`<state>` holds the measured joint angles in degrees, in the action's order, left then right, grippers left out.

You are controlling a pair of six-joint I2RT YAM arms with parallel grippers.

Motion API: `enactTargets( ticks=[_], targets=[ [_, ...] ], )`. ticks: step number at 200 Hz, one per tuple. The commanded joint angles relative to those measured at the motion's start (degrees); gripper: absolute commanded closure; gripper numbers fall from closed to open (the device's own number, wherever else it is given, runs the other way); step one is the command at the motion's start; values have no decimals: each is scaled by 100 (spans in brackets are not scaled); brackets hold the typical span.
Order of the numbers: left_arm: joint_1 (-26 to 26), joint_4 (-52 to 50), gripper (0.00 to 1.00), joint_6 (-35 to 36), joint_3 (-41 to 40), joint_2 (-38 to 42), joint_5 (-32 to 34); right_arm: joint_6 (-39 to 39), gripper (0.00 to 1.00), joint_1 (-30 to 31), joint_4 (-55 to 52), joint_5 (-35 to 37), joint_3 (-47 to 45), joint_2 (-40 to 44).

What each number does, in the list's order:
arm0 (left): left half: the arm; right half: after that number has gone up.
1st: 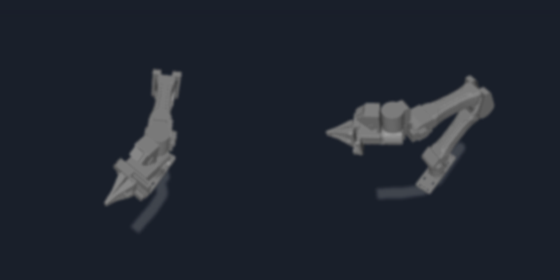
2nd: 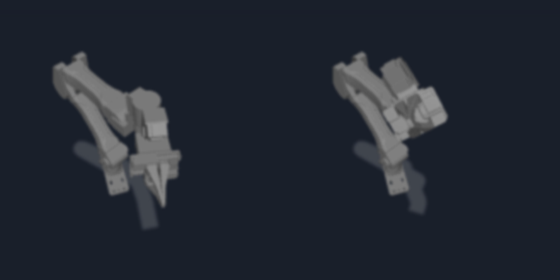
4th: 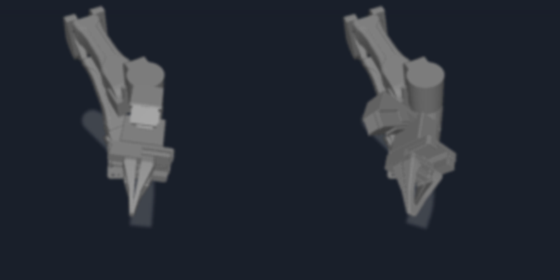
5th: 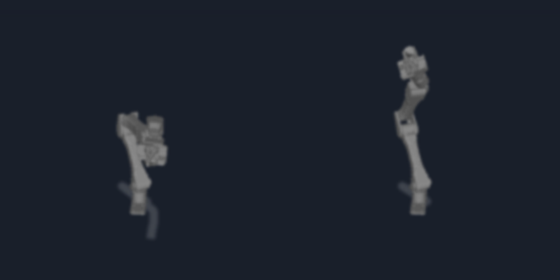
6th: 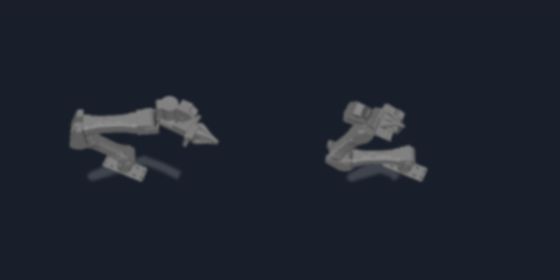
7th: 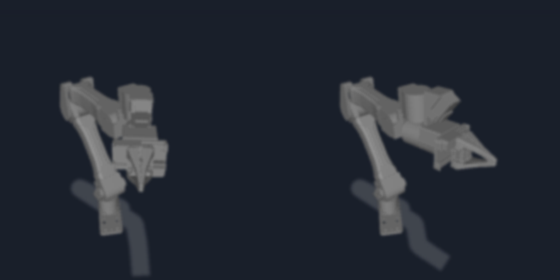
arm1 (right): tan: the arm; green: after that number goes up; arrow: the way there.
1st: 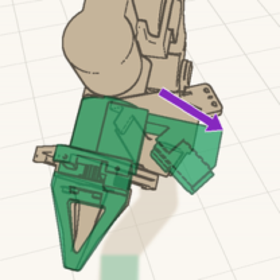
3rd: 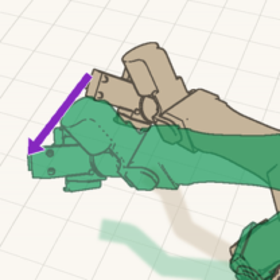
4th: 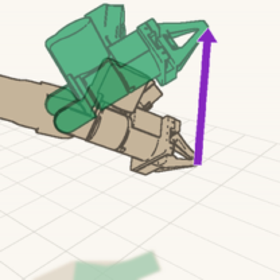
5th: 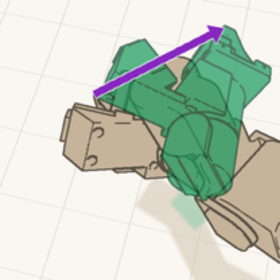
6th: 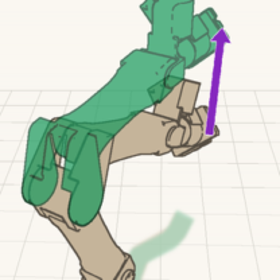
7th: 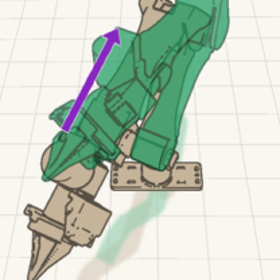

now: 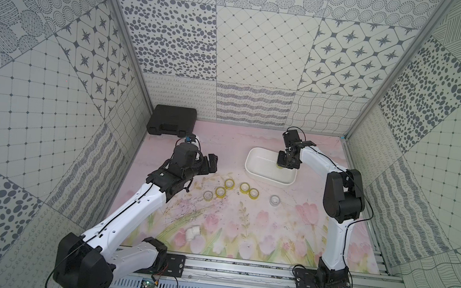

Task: Put the transparent tape into the storage box
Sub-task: Place the tape in the storage box.

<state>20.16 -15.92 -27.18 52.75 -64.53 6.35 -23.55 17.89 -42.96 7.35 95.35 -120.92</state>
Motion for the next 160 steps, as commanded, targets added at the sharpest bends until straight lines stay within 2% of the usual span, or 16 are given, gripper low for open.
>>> enactTargets(
  ticks=[1,84,92,139,160],
  targets=[
    [31,-230,1,90,119,-82,-71,13,100,-56,91,57,273,-247],
    [105,-164,1,60,270,-419,-108,-88,100,-238,51,128,-78,-241],
    [114,-157,1,61,283,-454,-101,-95,96,-240,51,130,-78,-265],
    [154,-181,1,88,322,-550,-64,-121,57,-247,69,-7,-61,-112],
    [189,-257,1,142,300,-634,-64,-149,53,-236,105,-66,-63,112]
  ],
)
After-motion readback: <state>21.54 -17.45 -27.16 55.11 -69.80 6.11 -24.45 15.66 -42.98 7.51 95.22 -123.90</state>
